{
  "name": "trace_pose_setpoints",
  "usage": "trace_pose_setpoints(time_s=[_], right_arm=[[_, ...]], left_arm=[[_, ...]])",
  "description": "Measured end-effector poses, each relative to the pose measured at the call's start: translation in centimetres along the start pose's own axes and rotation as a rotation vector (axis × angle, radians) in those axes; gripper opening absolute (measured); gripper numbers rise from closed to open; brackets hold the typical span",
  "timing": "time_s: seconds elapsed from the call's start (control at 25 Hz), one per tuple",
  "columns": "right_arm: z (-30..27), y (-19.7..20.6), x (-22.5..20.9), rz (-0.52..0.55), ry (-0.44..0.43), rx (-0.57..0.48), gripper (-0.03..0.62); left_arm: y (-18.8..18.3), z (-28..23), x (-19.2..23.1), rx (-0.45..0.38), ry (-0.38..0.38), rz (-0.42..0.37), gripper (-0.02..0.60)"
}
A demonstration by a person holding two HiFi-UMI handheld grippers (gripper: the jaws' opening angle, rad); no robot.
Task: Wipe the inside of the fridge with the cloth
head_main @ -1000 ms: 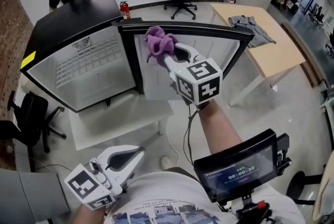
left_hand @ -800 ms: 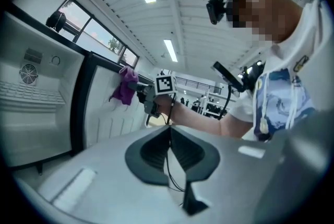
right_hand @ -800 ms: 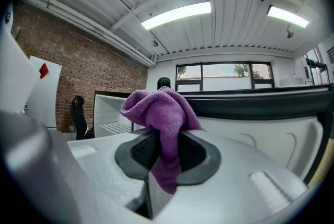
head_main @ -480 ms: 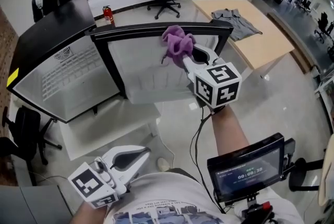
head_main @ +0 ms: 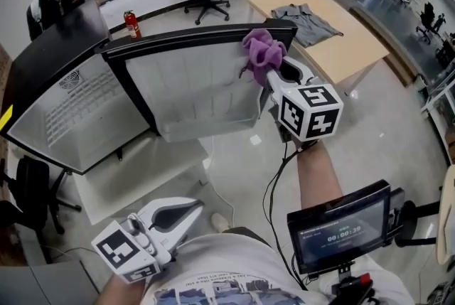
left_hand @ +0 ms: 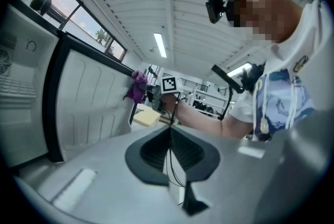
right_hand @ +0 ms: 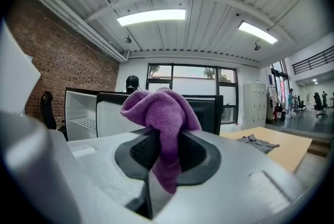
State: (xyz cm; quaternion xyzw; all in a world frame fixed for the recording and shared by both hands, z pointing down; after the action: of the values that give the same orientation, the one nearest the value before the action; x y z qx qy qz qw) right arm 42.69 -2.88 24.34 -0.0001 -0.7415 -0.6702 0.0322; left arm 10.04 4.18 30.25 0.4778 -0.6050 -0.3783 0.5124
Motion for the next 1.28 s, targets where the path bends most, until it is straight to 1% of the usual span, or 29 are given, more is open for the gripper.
trace_pose_setpoints(time_s=[0.12,0.24,0.4,0.64,0.8,0.92,1.04,1.16,1.28], right_arm=[[0.1,0.3,0.2,-0.007,0.004,-0.003,0.074],[0.1,-0.1,1.7,-0.004,-0.037,-0.014,0.074],[-1.1,-0.6,6.0,0.01,-0.147,-0.027,0.074],[-4.7,-0.3,13.8,0.013,-0.353,-0.012,0.074],[-7.4,0.3,17.4,0.023,-0.436,0.007,0.074],[-10.1,1.5,19.0,0.024,-0.467,0.018,0.074],[-11.4,2.2,19.5,0.033,-0.473,0.027,0.074],[-11.7,2.5,18.8,0.032,-0.454,0.029,0.074],[-11.6,2.9,17.4,0.027,-0.421,0.032,0.074]], left_arm=[[0.3,0.4,0.3,0.0,0.001,0.006,0.008],[0.1,0.8,0.1,-0.001,-0.005,0.006,0.008],[-0.1,1.8,0.1,-0.002,-0.032,0.01,0.008],[-0.4,4.4,-0.4,-0.006,-0.113,0.019,0.008],[-0.7,6.4,-0.9,-0.012,-0.183,0.022,0.008],[-0.1,7.8,0.2,-0.021,-0.241,0.03,0.008],[0.3,8.9,0.7,-0.032,-0.29,0.044,0.008],[0.5,9.2,1.0,-0.034,-0.307,0.055,0.008],[0.7,8.7,1.2,-0.031,-0.299,0.058,0.008]])
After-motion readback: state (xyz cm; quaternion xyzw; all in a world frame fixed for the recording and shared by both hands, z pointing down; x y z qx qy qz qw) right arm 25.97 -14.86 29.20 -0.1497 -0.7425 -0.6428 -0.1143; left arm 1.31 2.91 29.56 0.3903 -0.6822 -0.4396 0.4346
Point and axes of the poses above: the fingertips, and each gripper's own axes: z backward along the fingers, x to its left, y out of its underside, the point moved 5 cm from there along z, backward along the fingers, and after that the axes turned 8 degrees about -y, right-handed, at the moved point
